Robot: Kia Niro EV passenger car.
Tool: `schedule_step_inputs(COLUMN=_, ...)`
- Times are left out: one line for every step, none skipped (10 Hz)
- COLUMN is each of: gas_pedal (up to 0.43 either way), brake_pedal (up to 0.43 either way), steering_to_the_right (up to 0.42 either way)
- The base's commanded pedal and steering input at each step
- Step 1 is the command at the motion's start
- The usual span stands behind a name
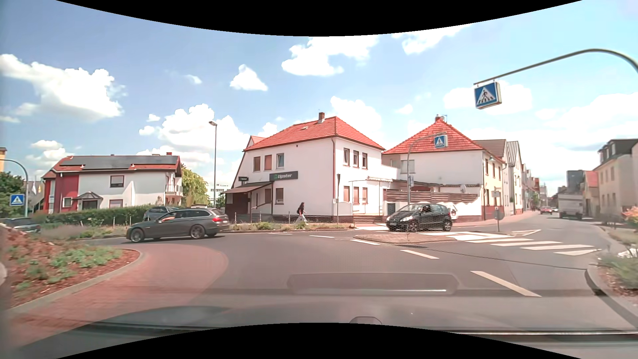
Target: Follow the waypoints while adhering to traffic rules and regulations
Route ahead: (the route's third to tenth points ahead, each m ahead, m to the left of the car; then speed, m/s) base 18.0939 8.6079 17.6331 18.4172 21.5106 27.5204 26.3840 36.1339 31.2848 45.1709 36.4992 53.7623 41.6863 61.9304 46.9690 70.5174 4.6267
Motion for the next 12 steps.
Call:
schedule_step_inputs(gas_pedal=0.028, brake_pedal=0.0, steering_to_the_right=0.114)
schedule_step_inputs(gas_pedal=0.028, brake_pedal=0.0, steering_to_the_right=0.07)
schedule_step_inputs(gas_pedal=0.028, brake_pedal=0.0, steering_to_the_right=0.015)
schedule_step_inputs(gas_pedal=0.028, brake_pedal=0.0, steering_to_the_right=-0.035)
schedule_step_inputs(gas_pedal=0.028, brake_pedal=0.0, steering_to_the_right=-0.093)
schedule_step_inputs(gas_pedal=0.028, brake_pedal=0.0, steering_to_the_right=-0.144)
schedule_step_inputs(gas_pedal=0.028, brake_pedal=0.0, steering_to_the_right=-0.186)
schedule_step_inputs(gas_pedal=0.028, brake_pedal=0.0, steering_to_the_right=-0.207)
schedule_step_inputs(gas_pedal=0.028, brake_pedal=0.0, steering_to_the_right=-0.222)
schedule_step_inputs(gas_pedal=0.028, brake_pedal=0.0, steering_to_the_right=-0.236)
schedule_step_inputs(gas_pedal=0.028, brake_pedal=0.0, steering_to_the_right=-0.252)
schedule_step_inputs(gas_pedal=0.028, brake_pedal=0.0, steering_to_the_right=-0.263)
